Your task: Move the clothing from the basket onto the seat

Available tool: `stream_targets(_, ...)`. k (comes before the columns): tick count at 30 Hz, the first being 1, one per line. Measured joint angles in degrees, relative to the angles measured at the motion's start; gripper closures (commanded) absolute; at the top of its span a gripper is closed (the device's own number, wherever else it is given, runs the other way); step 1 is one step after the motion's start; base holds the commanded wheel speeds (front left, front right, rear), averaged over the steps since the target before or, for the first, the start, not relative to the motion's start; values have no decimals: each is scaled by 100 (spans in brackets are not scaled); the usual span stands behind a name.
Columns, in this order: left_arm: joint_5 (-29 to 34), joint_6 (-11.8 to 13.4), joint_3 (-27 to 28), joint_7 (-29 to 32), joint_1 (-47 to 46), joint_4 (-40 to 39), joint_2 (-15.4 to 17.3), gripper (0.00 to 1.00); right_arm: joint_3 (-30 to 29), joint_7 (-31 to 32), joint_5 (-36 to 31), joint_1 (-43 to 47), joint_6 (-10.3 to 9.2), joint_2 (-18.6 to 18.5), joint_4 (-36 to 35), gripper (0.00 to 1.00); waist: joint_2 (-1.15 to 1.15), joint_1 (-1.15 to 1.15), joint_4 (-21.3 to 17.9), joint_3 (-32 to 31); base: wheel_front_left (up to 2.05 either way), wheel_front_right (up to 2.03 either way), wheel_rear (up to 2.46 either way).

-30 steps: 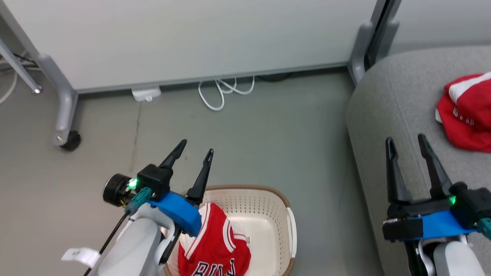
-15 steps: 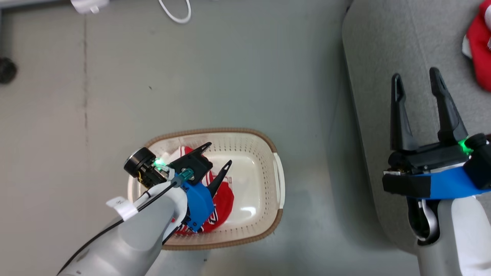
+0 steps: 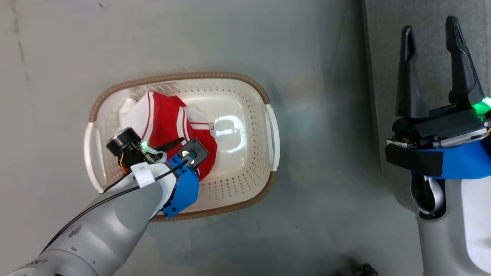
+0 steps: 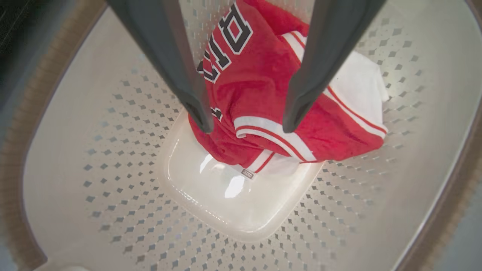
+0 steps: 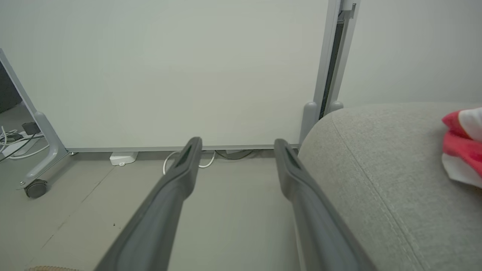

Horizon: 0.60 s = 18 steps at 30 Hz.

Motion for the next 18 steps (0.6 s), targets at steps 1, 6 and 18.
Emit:
stream_targets(1,89,0,0,89,-1,10,-1,0,10,0,2,-26,0,0,-26,0,0,0,-17,106,0,0,0)
stream_targets(6,409,0,-3,374,-103,97,8,0,38,0,3,-151,0,0,-181,0,0,0,-78,577,0,0,0)
stream_targets(18,1112,0,-4,638,-455,690,23,0,0,0,-41,-227,0,1,-677,0,0,-1,-212,1356,0,0,0)
